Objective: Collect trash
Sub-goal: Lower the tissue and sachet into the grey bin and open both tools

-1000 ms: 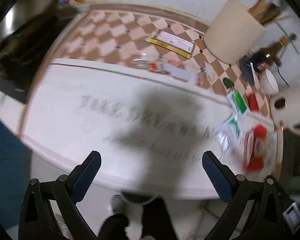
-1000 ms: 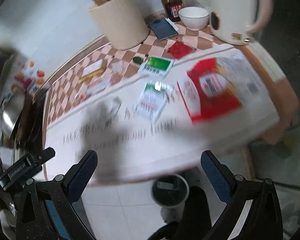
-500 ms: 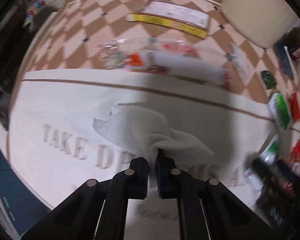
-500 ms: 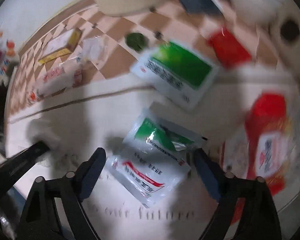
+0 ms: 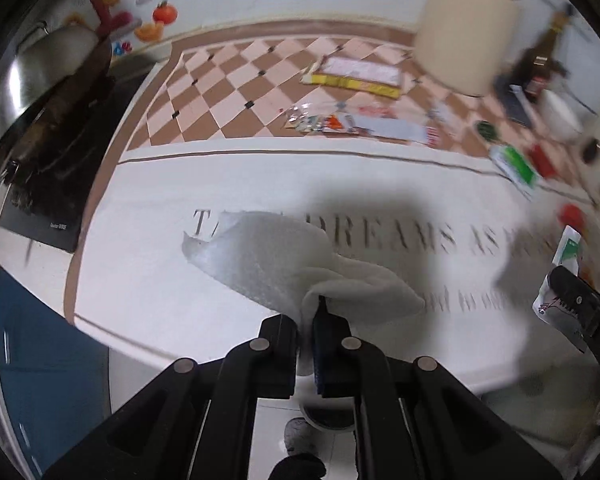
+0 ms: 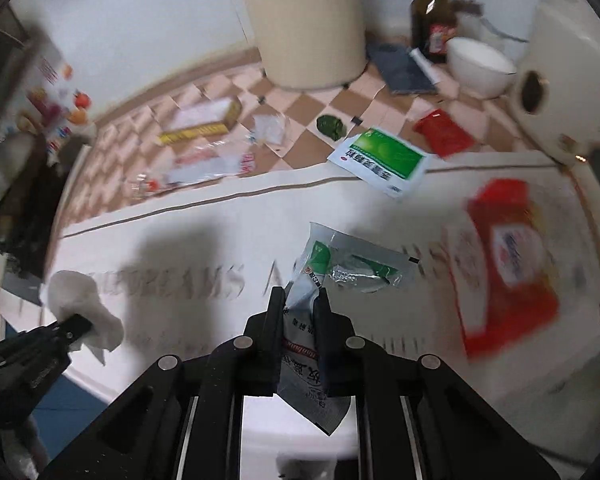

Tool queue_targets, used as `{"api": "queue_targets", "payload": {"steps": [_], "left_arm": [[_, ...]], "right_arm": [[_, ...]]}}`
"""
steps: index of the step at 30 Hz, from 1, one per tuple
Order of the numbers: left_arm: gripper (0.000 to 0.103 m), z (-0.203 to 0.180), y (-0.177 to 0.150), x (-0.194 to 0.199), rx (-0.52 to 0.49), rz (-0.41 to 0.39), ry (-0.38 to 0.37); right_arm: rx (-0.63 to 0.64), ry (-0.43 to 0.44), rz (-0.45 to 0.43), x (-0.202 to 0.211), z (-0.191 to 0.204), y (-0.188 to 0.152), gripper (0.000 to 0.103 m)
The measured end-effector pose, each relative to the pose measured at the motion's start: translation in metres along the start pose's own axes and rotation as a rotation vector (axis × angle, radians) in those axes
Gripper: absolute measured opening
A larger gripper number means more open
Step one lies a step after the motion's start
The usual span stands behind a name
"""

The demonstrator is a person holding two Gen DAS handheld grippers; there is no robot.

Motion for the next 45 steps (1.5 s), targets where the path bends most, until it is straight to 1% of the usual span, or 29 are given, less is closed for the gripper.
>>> {"api": "queue_targets", "payload": {"steps": [1, 2, 4, 5, 8, 11, 13, 15, 16, 18, 19, 20, 21, 22, 23, 25, 27, 30, 31, 34, 35, 37, 38, 39, 40, 41, 42, 44, 45], "left_arm": [[0.004, -0.001, 0.003, 0.006, -0.012, -0.003, -0.013], [0.004, 0.001, -0.004, 0.014, -0.029, -0.009, -0.031], [0.004, 0.001, -0.020, 0.025, -0.065, -0.014, -0.057], [0.004, 0.002, -0.035, 0.032, -0.082, -0.010, -0.069], [0.004, -0.008, -0.048, 0.032, -0.105, 0.017, -0.098], [0.004, -0.014, -0.077, 0.026, -0.129, 0.060, -0.116], [0.004, -0.017, -0.100, 0.010, -0.133, 0.105, -0.114], [0.004, -0.018, -0.119, -0.010, -0.126, 0.153, -0.113], [0.004, -0.019, -0.129, -0.022, -0.124, 0.173, -0.102], [0.004, -0.018, -0.148, -0.059, -0.123, 0.224, -0.084], [0.004, -0.016, -0.157, -0.078, -0.113, 0.249, -0.073], [0.004, -0.012, -0.168, -0.107, -0.100, 0.284, -0.072], [0.004, -0.010, -0.175, -0.126, -0.090, 0.304, -0.072], [0.004, -0.004, -0.187, -0.156, -0.070, 0.335, -0.068], [0.004, 0.000, -0.195, -0.178, -0.056, 0.356, -0.075], [0.004, 0.013, -0.218, -0.236, -0.010, 0.407, -0.089], [0.004, 0.028, -0.243, -0.299, 0.057, 0.470, -0.134], [0.004, 0.049, -0.274, -0.382, 0.128, 0.534, -0.176], [0.004, 0.055, -0.283, -0.403, 0.141, 0.547, -0.178], [0.006, 0.071, -0.306, -0.461, 0.195, 0.598, -0.213], [0.008, 0.075, -0.311, -0.473, 0.208, 0.601, -0.227], [0.013, 0.078, -0.318, -0.485, 0.209, 0.595, -0.222], [0.020, 0.081, -0.318, -0.488, 0.199, 0.584, -0.215], [0.050, 0.083, -0.320, -0.487, 0.188, 0.572, -0.203], [0.094, 0.086, -0.320, -0.486, 0.183, 0.557, -0.183], [0.103, 0.086, -0.321, -0.485, 0.183, 0.547, -0.179], [0.103, 0.089, -0.321, -0.481, 0.185, 0.535, -0.167], [0.103, 0.093, -0.321, -0.471, 0.181, 0.520, -0.127], [0.103, 0.094, -0.320, -0.463, 0.169, 0.504, -0.097]], "right_arm": [[-0.006, -0.001, -0.013, 0.016, -0.001, -0.009, 0.014], [-0.017, 0.001, -0.023, 0.032, -0.005, -0.021, 0.014], [-0.041, -0.004, -0.036, 0.061, -0.011, -0.053, 0.014], [-0.050, -0.005, -0.038, 0.073, -0.013, -0.067, 0.014], [-0.083, -0.007, -0.028, 0.101, -0.023, -0.116, 0.014], [-0.103, -0.003, 0.009, 0.114, -0.034, -0.160, 0.014], [-0.111, 0.000, 0.043, 0.112, -0.041, -0.187, 0.014], [-0.111, 0.011, 0.088, 0.100, -0.047, -0.214, 0.014], [-0.116, 0.021, 0.118, 0.087, -0.051, -0.230, 0.014], [-0.117, 0.046, 0.159, 0.064, -0.056, -0.253, 0.014], [-0.117, 0.059, 0.184, 0.046, -0.058, -0.268, 0.014], [-0.118, 0.074, 0.207, 0.028, -0.060, -0.281, 0.014], [-0.121, 0.090, 0.233, 0.008, -0.062, -0.294, 0.014], [-0.126, 0.104, 0.261, -0.015, -0.064, -0.308, 0.014], [-0.127, 0.114, 0.287, -0.042, -0.066, -0.324, 0.014], [-0.127, 0.135, 0.340, -0.102, -0.068, -0.360, 0.014], [-0.129, 0.147, 0.378, -0.151, -0.068, -0.385, 0.014], [-0.139, 0.175, 0.430, -0.233, -0.067, -0.431, 0.014], [-0.142, 0.195, 0.449, -0.266, -0.066, -0.449, 0.014], [-0.141, 0.221, 0.472, -0.329, -0.061, -0.480, 0.014], [-0.136, 0.231, 0.479, -0.349, -0.058, -0.490, 0.014], [-0.121, 0.236, 0.494, -0.381, -0.053, -0.505, 0.015], [-0.115, 0.245, 0.507, -0.391, -0.049, -0.508, 0.018], [-0.106, 0.245, 0.526, -0.403, -0.046, -0.513, 0.019], [-0.091, 0.225, 0.539, -0.411, -0.044, -0.516, 0.026], [-0.083, 0.215, 0.546, -0.415, -0.044, -0.518, 0.039], [-0.079, 0.215, 0.547, -0.417, -0.043, -0.519, 0.047], [-0.063, 0.193, 0.531, -0.413, -0.044, -0.517, 0.069], [-0.044, 0.172, 0.520, -0.408, -0.044, -0.515, 0.074]]}}
Point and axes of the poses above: each gripper's, at about its wrist camera, not at the fingertips, and x roughly against the way its jaws point, z to its left, y to its top, the point moved 1 cm from there along -x, roughly the way its jaws point, and after that the axes turned 12 degrees about -y, right-handed, at the moved point
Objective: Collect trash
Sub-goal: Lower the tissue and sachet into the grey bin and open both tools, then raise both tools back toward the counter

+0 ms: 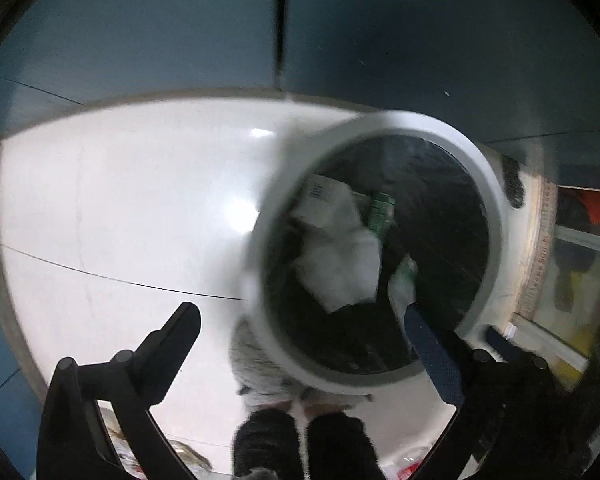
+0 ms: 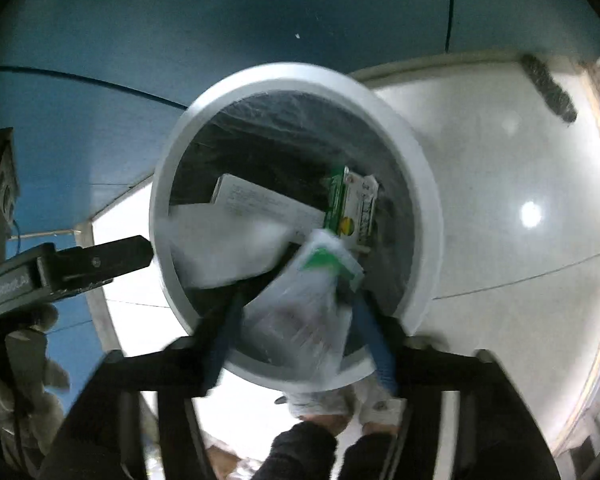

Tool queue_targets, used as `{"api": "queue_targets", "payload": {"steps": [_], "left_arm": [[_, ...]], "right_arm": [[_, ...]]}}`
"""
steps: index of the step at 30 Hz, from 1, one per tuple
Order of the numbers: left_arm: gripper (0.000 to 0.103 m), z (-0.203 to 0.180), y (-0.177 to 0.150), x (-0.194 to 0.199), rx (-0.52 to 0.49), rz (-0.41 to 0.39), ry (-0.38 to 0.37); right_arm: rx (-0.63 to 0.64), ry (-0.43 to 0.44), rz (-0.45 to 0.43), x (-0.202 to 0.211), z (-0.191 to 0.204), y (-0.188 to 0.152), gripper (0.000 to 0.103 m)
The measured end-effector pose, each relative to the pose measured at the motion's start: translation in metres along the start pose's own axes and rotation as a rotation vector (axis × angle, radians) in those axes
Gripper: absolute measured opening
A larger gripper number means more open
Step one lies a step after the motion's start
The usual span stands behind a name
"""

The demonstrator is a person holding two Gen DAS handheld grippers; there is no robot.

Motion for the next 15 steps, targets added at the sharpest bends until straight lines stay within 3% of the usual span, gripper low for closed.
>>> {"api": "queue_targets", "payload": {"steps": [2, 3, 8, 15], "left_arm": [[0.103, -0.003, -0.007, 0.020, -0.032, -0.045, 0.085], [0.103, -0.007, -0.009, 0.026, -0.047, -0.066, 0.120], [0.103, -0.022, -0.038, 0.097, -0.104, -0.164, 0.223], [0.103, -0.069, -0.096, 0.222, -0.146, -0.184, 0.183]], "right_arm": [[0.010, -0.046, -0.017, 0.011, 0.000, -0.001, 0.096], [0.015, -0.073, -0.022, 0.019, 0.001, -0.002, 0.102], [0.054, -0.208, -0.073, 0.080, 0.008, -0.006, 0.103], [0.057, -0.279, -0.113, 0.212, 0.020, -0.033, 0.103]]}}
Point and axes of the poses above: each gripper's, at about its wrist camera, not at the fingertips, and x roughly against the way its jaws point, z to its left, y to its top, the point moved 1 cm from there along -x, roughly the way its jaws point, and after that the axes turned 12 degrees about -y, right-handed, at the moved point
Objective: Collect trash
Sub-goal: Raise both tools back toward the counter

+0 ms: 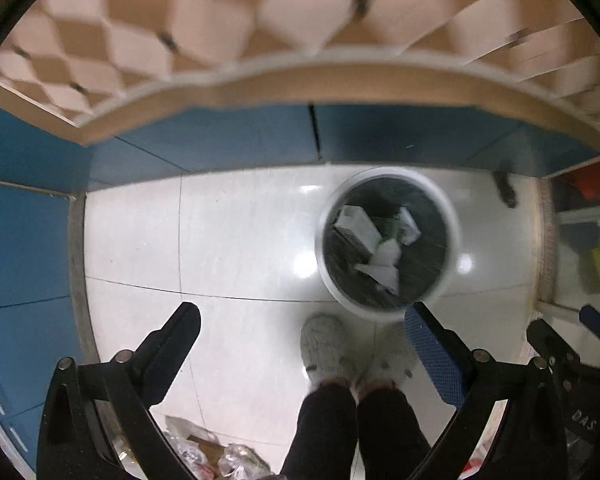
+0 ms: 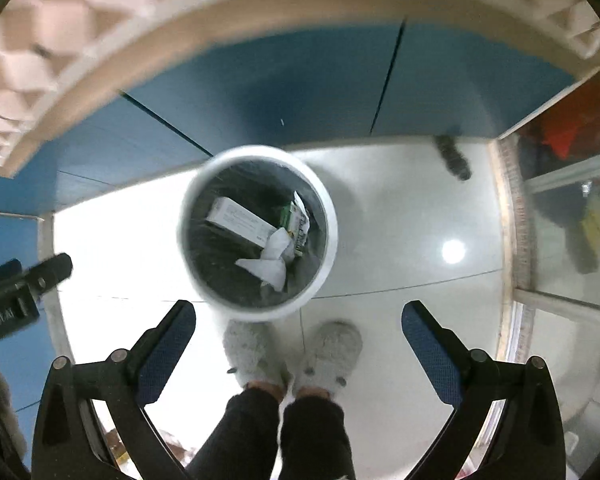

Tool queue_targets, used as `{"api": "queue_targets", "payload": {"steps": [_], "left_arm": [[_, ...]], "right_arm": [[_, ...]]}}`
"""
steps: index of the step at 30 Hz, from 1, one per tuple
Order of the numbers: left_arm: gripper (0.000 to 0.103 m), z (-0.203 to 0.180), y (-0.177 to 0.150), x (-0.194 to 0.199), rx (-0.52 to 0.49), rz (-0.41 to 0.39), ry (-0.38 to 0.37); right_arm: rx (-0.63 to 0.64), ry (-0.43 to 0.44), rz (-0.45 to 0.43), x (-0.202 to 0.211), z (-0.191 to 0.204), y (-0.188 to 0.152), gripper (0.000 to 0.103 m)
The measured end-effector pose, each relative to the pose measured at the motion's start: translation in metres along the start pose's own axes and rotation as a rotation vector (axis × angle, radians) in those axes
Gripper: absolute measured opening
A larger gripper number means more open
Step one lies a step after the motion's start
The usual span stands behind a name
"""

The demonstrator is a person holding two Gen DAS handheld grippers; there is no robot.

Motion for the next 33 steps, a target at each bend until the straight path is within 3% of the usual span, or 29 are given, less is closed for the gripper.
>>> {"api": "queue_targets", "payload": {"steps": [8, 16, 25, 33], "left_arm": [[0.103, -0.035, -0.031, 0.169, -0.029, -0.060, -0.031], [0.103, -0.043, -0.046, 0.288, -0.005, -0.097, -0.084], [0.103, -0.044, -0.047, 0.338, -0.027, -0.142, -0.132], [0.103, -0.031, -0.023, 0.359, -0.020, -0.175, -0.180]], "right_arm": [[-0.006, -0.038, -0.079, 0.192, -0.030, -0.017, 0.103], [-0.016, -0.034, -0.153, 0.347, -0.058, -0.042, 0.103], [-0.036, -0.011, -0.218, 0.442, -0.062, -0.054, 0.103], [-0.055, 0.006, -0.205, 0.463, -0.043, -0.042, 0.103]]}}
Point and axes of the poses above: each gripper's, at about its wrist camera, not at the fingertips, and x roughly against the way its jaws point, z to its left, y to its top, the point moved 1 cm from there along -x, roughly the way its jaws point, and after that the axes turned 12 degrees about -y, right-handed, at the moved point
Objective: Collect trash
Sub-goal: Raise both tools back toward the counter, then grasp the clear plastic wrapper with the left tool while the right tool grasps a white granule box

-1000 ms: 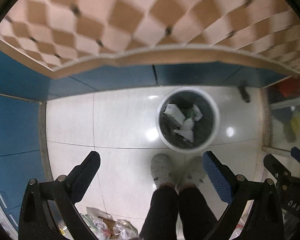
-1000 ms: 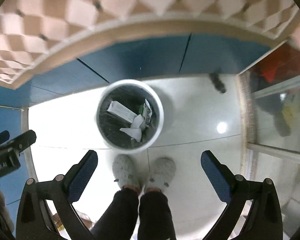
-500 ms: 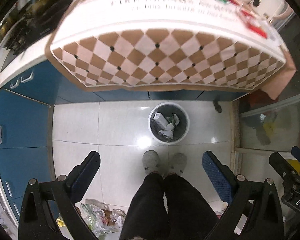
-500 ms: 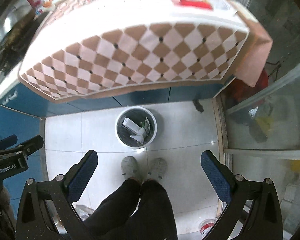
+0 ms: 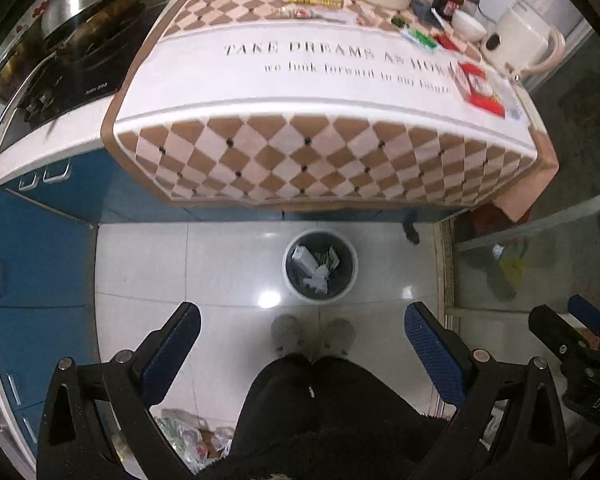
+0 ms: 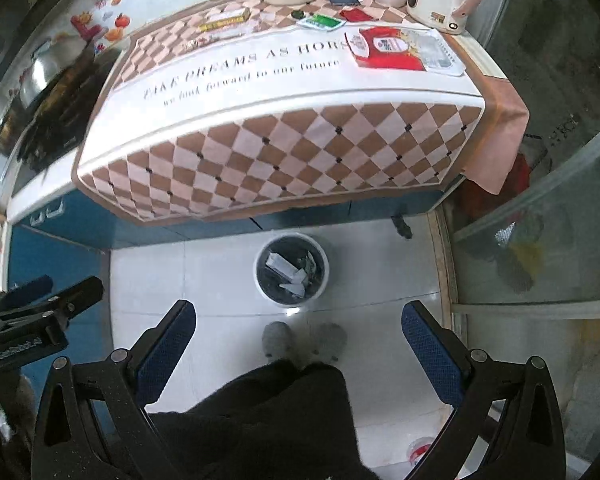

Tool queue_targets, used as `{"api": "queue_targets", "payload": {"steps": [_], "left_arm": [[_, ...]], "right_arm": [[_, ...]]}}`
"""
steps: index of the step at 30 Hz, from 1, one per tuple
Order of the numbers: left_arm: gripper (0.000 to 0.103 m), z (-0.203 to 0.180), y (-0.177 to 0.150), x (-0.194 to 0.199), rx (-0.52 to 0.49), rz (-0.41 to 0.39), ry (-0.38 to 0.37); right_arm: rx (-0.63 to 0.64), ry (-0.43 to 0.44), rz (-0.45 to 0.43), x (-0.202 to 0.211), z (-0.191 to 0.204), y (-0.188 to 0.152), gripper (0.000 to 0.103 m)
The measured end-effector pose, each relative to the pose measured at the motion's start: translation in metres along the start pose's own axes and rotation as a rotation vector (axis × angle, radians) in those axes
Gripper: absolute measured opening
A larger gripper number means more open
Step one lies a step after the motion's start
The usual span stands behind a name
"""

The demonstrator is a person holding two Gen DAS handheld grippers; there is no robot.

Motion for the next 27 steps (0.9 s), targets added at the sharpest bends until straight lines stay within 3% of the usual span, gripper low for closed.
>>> {"api": "queue_targets", "payload": {"steps": [8, 14, 20, 24, 27], "left_arm": [[0.103, 0.003, 0.075, 0.009, -0.014, -0.122, -0.003], [0.103, 0.007, 0.175, -0.015, 0.021, -0.177, 0.054], [0.103, 0.020, 0.282, -0.069, 0.182, -0.147, 0.087], [0.103, 0.040, 0.351, -0.115, 0.385, -0.126, 0.021], [0.103, 0.051, 0.394, -0.149, 0.493, -0.127, -0.008]], "right_arm": [[-0.100, 0.046, -0.066, 0.010, -0.002, 0.069, 0.103], [-0.159, 0.101, -0.107, -0.013, -0.010, 0.165, 0.103], [-0.146, 0.111, -0.098, -0.076, -0.020, 0.291, 0.103], [-0.103, 0.117, -0.041, -0.138, -0.028, 0.388, 0.103], [-0.045, 0.106, 0.003, -0.183, -0.026, 0.442, 0.103]]}}
Point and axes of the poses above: each gripper's, at about its wrist camera, not at the fingertips, and x roughly against the way its jaws point, z to its left, y to its top, the point moved 1 cm from there along -x, roughly the way its jaws point, and after that the axes turned 12 degrees about -y, right-handed, at the moved point
